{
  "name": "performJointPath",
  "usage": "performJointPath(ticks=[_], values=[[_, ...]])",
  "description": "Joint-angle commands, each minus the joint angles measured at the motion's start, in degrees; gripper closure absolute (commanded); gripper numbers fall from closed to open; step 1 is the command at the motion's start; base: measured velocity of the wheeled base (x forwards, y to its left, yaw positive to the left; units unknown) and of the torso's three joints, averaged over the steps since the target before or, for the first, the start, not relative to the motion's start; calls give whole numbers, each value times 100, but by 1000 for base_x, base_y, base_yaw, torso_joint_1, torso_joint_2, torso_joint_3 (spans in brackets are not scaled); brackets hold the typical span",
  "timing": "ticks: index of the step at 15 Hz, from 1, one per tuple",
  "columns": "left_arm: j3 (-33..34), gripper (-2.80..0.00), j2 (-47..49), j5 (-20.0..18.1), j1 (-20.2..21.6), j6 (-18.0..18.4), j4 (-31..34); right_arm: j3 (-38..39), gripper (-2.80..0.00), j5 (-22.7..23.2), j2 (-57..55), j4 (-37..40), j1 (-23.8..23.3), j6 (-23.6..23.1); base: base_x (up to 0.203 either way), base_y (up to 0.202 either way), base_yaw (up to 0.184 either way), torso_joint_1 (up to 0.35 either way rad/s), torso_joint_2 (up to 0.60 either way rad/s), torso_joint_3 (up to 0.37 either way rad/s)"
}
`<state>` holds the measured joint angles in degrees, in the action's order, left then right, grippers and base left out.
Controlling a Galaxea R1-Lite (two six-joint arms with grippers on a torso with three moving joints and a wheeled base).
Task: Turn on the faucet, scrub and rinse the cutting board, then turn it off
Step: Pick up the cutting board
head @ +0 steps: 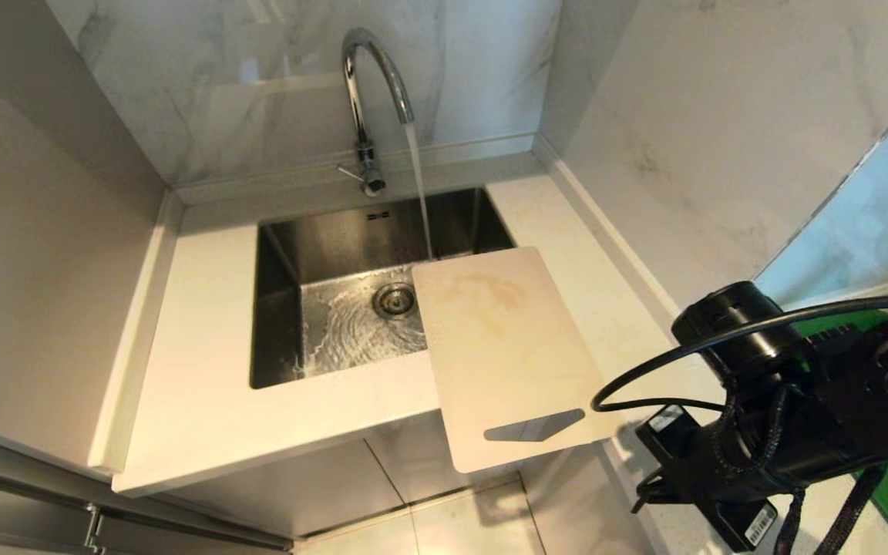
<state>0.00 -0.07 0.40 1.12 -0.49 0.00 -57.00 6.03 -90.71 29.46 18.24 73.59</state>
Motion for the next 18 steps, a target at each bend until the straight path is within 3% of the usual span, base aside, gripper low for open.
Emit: performJointPath(ticks=[1, 5, 9, 10, 18], values=[[9, 0, -14, 4, 2, 1, 0, -97, 0, -12, -331, -21, 87, 170, 0, 0, 0, 0, 0, 0], [9, 0, -19, 4, 2, 3, 0, -517, 0, -81, -706, -11, 353, 575, 0, 0, 0, 0, 0, 0], [9, 0, -19, 4, 2, 5, 0, -630, 0, -153, -1066, -30, 479, 569, 0, 0, 0, 0, 0, 0], [9, 0, -19, 4, 2, 3, 0, -694, -280, -209, -1159, -20, 509, 568, 0, 0, 0, 0, 0, 0], [9, 0, -19, 4, 2, -4, 0, -1004, -280, -366, -1564, -18, 523, 586, 0, 0, 0, 0, 0, 0]])
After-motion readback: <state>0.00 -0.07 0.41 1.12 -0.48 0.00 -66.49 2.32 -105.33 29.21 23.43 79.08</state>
